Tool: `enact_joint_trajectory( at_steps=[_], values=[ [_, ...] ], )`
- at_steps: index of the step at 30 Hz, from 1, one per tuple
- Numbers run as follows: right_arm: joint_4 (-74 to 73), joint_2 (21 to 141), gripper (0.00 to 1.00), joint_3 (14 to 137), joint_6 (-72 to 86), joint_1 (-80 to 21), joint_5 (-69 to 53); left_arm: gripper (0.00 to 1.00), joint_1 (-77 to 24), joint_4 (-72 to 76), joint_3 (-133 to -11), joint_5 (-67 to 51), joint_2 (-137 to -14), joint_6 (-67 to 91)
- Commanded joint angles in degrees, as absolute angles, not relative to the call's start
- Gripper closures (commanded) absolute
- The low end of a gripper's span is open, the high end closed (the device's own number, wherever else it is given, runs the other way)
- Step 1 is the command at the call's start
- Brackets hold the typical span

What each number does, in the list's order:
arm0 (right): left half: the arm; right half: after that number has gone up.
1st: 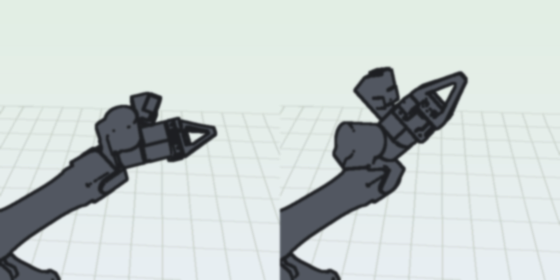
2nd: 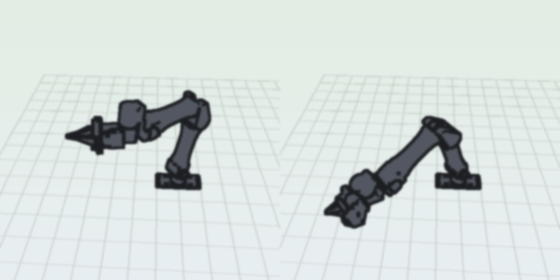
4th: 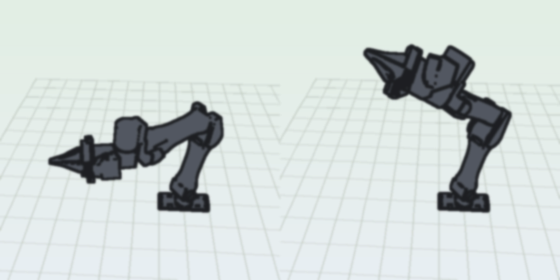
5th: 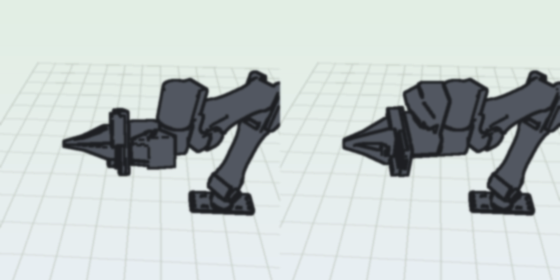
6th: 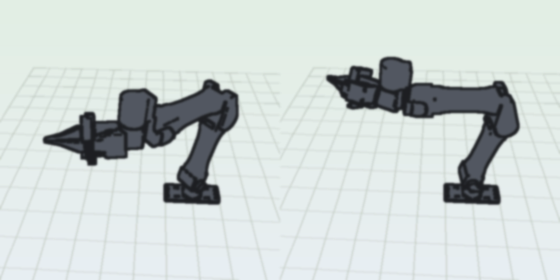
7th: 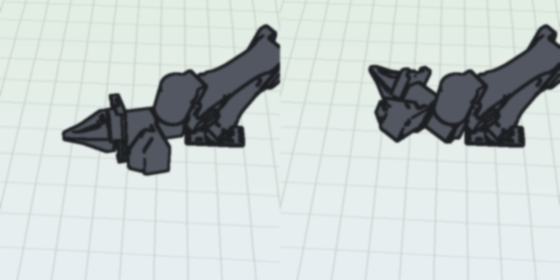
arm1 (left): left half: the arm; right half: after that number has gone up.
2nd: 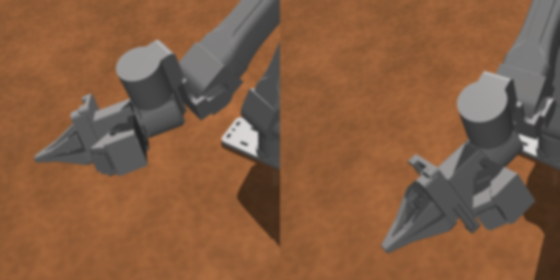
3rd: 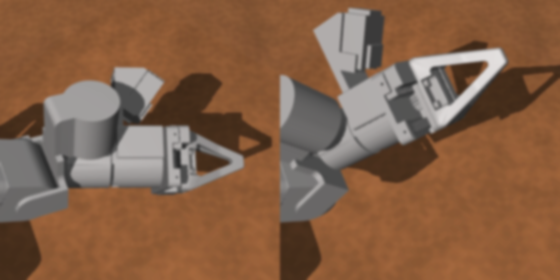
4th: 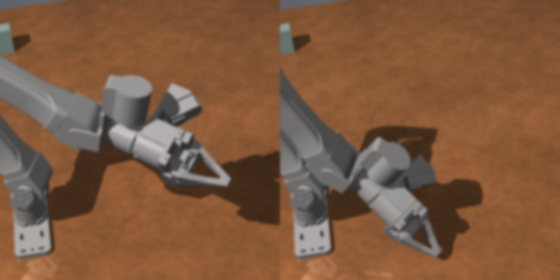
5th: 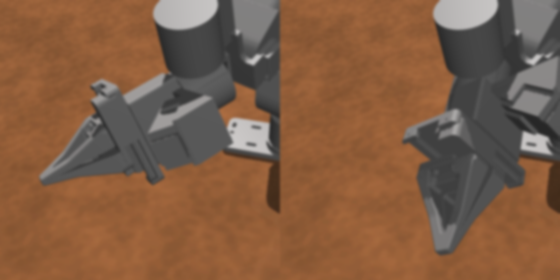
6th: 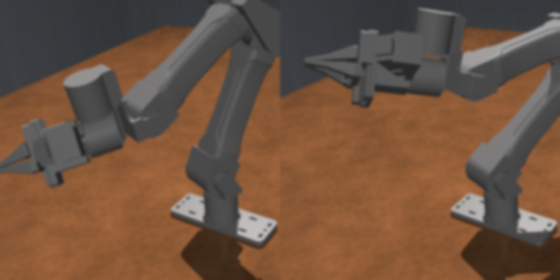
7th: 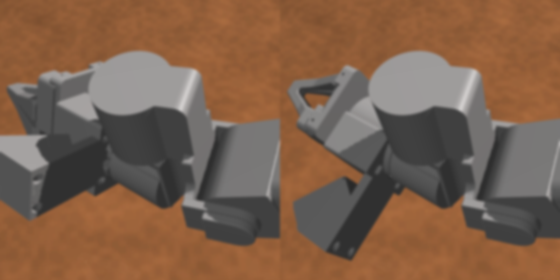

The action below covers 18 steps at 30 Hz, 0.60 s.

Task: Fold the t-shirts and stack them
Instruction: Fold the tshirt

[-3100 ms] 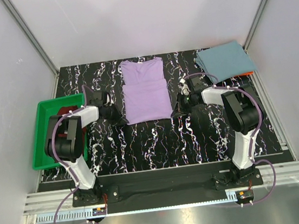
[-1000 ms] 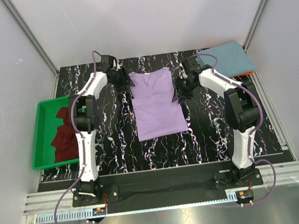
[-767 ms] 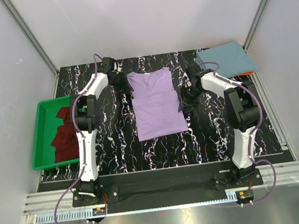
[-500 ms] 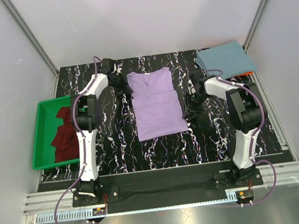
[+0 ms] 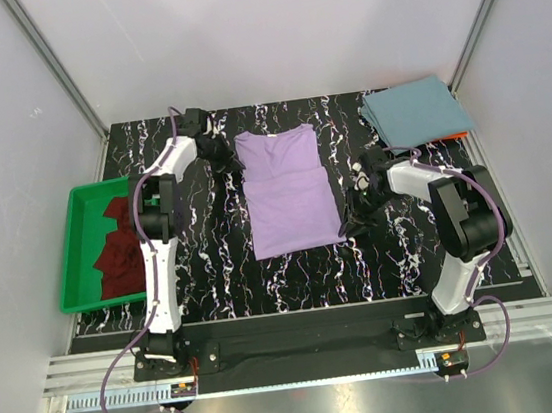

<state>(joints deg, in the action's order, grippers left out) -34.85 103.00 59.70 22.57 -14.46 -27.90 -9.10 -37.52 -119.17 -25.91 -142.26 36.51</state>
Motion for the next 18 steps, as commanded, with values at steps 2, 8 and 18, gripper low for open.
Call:
enact_joint_trajectory(
  at_steps=[2,8,18],
  values=[
    [-30.85,102.65,0.68,58.8,23.91,-14.59,-30.85,1.0,-8.26,-34.81,-121.64,-28.12,-143.0,38.14],
    [-29.62,101.52,1.0,55.29,25.49,-14.5,-29.71,1.0,-7.91,-34.19,-121.99,-27.95,-143.26,39.02],
    [-28.48,99.14,1.0,52.03,27.07,-14.5,-29.0,1.0,-7.56,-34.28,-122.7,-28.3,-143.44,39.99]
  ],
)
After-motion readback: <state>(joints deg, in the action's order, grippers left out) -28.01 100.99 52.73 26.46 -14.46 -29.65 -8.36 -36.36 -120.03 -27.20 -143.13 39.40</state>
